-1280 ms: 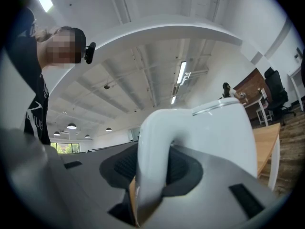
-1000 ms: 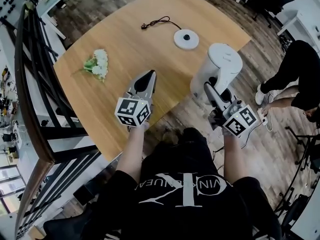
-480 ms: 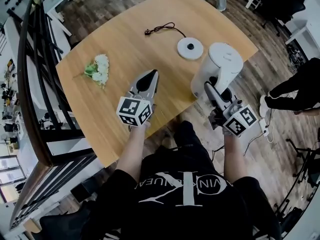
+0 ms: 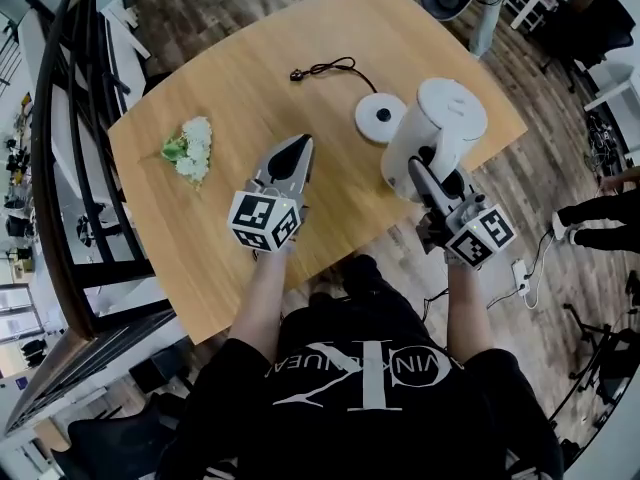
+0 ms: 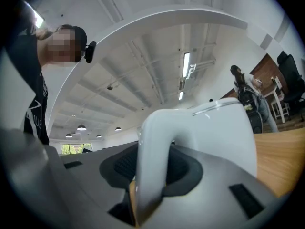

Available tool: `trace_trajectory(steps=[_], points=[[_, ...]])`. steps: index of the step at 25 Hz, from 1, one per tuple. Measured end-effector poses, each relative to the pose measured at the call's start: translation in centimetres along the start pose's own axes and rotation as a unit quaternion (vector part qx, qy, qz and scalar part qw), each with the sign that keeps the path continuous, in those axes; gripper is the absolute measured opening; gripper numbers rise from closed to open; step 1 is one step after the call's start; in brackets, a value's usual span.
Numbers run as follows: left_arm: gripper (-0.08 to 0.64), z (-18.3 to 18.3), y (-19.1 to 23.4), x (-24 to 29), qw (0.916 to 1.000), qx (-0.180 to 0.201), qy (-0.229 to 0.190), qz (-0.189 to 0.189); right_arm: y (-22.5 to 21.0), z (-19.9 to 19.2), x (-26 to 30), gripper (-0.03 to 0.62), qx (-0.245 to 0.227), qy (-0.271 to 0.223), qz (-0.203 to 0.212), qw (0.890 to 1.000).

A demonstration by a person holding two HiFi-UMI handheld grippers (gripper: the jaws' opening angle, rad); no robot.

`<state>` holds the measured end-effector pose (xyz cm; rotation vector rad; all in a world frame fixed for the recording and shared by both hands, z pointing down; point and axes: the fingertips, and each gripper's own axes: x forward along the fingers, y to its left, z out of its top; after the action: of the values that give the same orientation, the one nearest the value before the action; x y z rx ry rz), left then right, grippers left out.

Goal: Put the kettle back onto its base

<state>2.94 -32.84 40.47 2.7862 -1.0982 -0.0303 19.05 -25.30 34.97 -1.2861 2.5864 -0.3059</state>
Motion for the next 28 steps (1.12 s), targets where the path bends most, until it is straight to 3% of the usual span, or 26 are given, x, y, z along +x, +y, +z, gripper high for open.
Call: trace_trajectory(steps=[12,28], points=[[0.009,-0.3,1.9,4.8,0.9995,-0.005,0.006,0.029,-4.3,1.3,4.4,0.132,0.001,0.010,0.051,0.999],[0.009,-1.9,4.2,6.4,0.9968,-0.018,0.023,0.074,-7.2,0.6,9.7,0.132,0.003,0.027,0.103,0.994]])
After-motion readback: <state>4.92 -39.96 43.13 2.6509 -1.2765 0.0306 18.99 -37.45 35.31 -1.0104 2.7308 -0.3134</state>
